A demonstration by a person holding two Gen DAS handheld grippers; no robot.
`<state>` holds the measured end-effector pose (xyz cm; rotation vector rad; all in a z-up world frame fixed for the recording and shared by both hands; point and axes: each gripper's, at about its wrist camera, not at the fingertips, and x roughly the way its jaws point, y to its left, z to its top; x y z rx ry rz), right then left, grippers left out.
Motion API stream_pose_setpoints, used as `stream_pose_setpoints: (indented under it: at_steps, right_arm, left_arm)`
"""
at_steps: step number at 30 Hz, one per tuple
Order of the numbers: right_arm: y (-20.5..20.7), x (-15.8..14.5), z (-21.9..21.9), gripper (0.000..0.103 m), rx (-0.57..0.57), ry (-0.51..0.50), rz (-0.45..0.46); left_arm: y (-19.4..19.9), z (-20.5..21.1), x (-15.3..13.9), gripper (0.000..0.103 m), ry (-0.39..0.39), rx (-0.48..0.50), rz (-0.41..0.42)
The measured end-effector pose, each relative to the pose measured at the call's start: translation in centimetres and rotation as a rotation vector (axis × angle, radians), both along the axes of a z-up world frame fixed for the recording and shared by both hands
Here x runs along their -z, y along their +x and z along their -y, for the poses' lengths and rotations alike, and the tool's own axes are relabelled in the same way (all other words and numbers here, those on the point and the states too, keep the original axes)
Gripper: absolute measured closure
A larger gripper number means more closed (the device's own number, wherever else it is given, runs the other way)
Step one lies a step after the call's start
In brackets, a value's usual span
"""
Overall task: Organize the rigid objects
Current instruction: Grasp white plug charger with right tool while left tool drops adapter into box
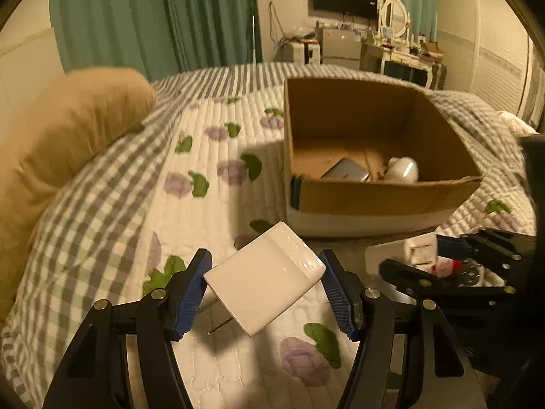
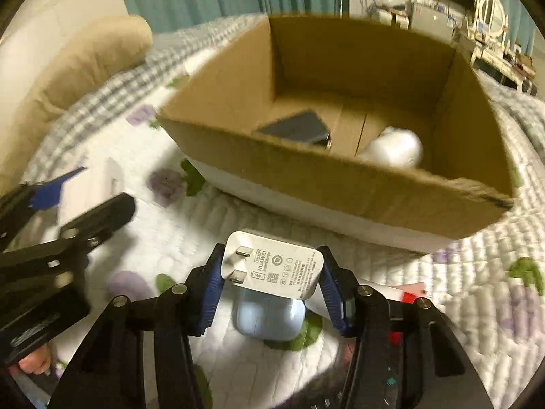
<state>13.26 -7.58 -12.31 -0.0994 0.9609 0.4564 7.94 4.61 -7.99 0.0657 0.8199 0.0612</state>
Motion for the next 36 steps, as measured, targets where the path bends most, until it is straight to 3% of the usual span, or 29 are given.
stream_pose_setpoints:
  at_steps: [9, 14, 19, 22, 26, 31, 36]
  right_arm:
    - [-2.3, -11.2, 4.0, 0.051, -0.014, 0.009, 0.241]
    - [-0.4, -16.0, 5.6, 0.051, 0.021, 0.01, 0.332]
    - [3.9, -18.5, 6.4, 0.051, 0.044, 0.011, 0.357]
    - [7.2, -18.3, 6.5, 0.051, 0.05, 0.017, 0.325]
    - [11.2, -15.8, 6.2, 0.051, 0.056, 0.002, 0.252]
    - [14.7, -10.3, 6.0, 0.051, 0.075, -0.018, 0.145]
    - [16.0, -7.1, 6.2, 0.051, 0.074, -0.032, 0.109]
  left_arm:
    - [-0.5, 2.4, -6.2, 0.037, -0.04, 0.096, 0.121]
    - [2.7, 4.3, -9.2, 0.037, -0.072, 0.161, 0.151]
    - [8.2, 5.9, -10.9, 0.037, -0.028, 0.186, 0.182]
    - [11.7, 6.7, -10.3, 0.037, 0.009, 0.179, 0.173]
    - [15.3, 7.7, -7.4, 0.037, 0.064, 0.167, 0.115]
    - [18.3, 7.2, -3.1, 0.037, -0.002, 0.158, 0.008]
    - [19.4, 7.9, -0.9, 0.037, 0.03, 0.17, -0.021]
